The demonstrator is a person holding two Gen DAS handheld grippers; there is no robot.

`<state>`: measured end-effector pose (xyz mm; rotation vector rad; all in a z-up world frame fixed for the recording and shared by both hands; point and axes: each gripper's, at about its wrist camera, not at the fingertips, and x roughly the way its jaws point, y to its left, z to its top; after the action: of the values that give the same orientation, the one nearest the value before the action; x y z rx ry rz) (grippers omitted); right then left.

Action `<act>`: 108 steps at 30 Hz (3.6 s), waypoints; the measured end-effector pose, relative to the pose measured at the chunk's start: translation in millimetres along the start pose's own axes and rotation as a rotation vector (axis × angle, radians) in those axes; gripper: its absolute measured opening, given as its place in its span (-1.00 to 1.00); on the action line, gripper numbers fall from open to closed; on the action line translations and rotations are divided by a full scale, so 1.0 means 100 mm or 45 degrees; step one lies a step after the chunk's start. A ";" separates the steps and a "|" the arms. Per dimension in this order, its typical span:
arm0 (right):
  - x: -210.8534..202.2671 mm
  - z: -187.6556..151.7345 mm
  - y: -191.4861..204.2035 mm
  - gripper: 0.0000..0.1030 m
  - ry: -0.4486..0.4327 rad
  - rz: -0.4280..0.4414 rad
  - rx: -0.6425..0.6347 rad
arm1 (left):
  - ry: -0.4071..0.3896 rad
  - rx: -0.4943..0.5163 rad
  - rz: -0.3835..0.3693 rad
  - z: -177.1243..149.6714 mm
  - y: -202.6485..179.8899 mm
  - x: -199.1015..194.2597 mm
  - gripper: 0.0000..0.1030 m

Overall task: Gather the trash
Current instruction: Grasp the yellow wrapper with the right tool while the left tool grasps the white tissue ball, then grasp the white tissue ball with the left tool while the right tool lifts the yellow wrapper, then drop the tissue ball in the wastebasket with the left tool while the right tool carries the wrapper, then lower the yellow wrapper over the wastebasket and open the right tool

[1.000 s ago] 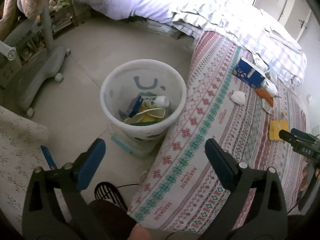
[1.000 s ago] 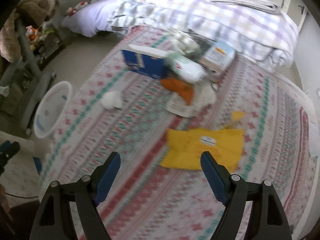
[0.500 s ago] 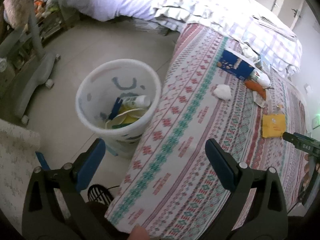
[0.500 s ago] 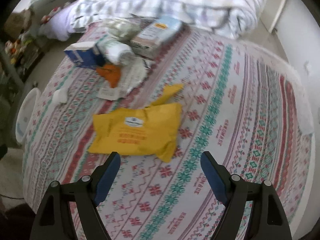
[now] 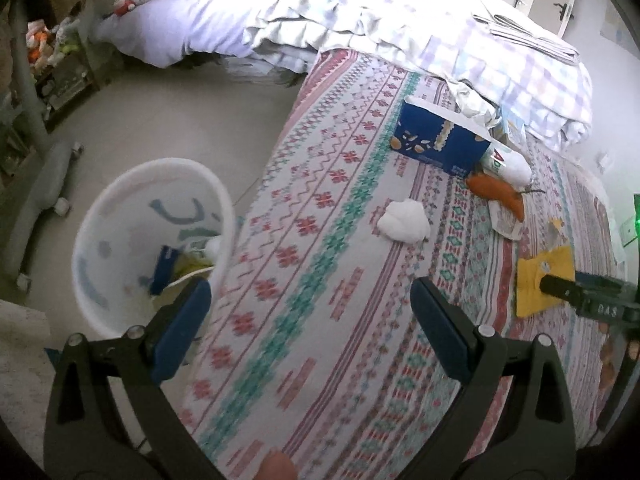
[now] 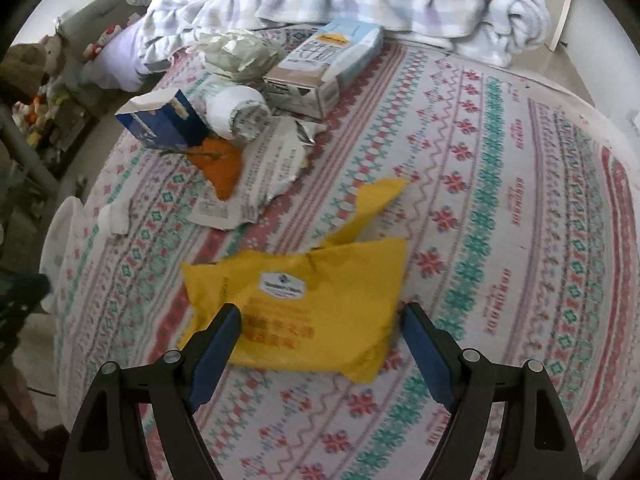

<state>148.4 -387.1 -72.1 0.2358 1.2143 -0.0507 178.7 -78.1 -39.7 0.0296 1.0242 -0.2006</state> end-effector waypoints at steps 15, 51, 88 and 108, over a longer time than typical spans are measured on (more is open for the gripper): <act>0.18 0.08 0.30 0.98 0.028 0.046 0.022 | -0.043 -0.058 -0.186 0.18 -0.31 0.33 0.58; 0.17 -0.05 0.75 0.31 -0.101 -0.087 -0.124 | -0.077 -0.010 -0.159 0.02 -0.15 0.08 -0.50; -0.53 -0.02 1.63 -0.75 -0.345 0.127 -0.305 | -0.190 -0.231 -0.029 -0.22 1.21 -0.47 -0.50; -0.32 0.08 2.54 -0.74 -0.341 0.293 -0.368 | -0.047 -0.373 0.246 -0.44 1.78 -0.49 0.76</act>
<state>186.0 -144.1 -1.1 0.1094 0.9082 0.2841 148.8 109.6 -33.7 -0.1405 0.9993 0.1255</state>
